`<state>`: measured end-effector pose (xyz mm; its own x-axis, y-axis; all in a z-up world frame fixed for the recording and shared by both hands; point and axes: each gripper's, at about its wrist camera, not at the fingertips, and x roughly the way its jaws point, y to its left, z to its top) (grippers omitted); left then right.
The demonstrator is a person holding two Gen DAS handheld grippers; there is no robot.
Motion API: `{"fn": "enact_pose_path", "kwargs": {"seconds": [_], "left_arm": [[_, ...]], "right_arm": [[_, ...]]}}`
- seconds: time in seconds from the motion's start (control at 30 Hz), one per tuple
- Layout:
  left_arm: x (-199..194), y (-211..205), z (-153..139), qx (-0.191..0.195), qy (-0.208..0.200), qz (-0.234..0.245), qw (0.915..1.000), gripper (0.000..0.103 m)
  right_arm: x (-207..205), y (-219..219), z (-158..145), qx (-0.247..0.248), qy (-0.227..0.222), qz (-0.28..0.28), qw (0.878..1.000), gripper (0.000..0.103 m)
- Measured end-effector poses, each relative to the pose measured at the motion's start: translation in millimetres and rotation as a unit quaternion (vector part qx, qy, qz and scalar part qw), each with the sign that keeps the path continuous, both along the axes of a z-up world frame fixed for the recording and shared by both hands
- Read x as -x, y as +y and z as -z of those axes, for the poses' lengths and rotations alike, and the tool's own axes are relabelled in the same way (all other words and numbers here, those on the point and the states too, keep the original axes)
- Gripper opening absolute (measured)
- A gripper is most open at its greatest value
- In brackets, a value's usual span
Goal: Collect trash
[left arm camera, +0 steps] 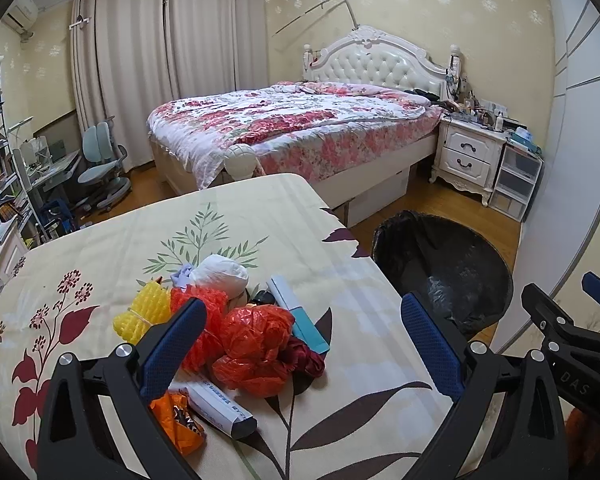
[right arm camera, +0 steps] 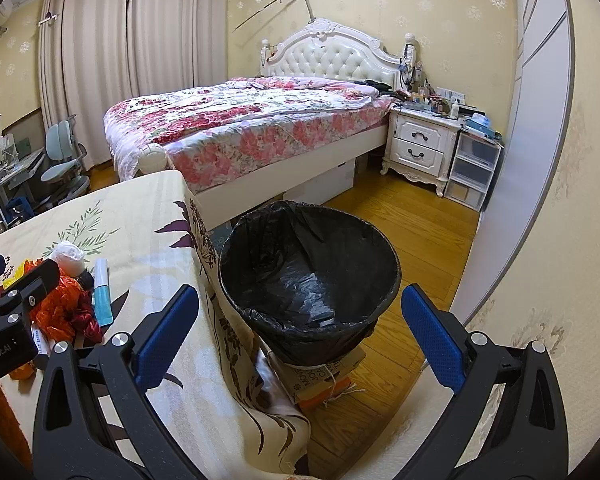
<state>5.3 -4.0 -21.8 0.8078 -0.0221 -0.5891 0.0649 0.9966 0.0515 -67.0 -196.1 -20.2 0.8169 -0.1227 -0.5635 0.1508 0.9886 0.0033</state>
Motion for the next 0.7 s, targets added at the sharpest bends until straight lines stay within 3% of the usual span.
{"fn": "enact_pose_path", "kwargs": {"seconds": [0.43, 0.7], "left_arm": [[5.5, 8.9, -4.7, -0.006, 0.009, -0.003, 0.9999, 0.097], [15.3, 47.4, -9.8, 0.005, 0.017, -0.028, 0.9995, 0.093]], "right_arm": [[3.5, 0.8, 4.2, 0.000, 0.004, -0.006, 1.000, 0.099], [0.4, 20.4, 13.3, -0.002, 0.009, -0.023, 1.000, 0.096]]}}
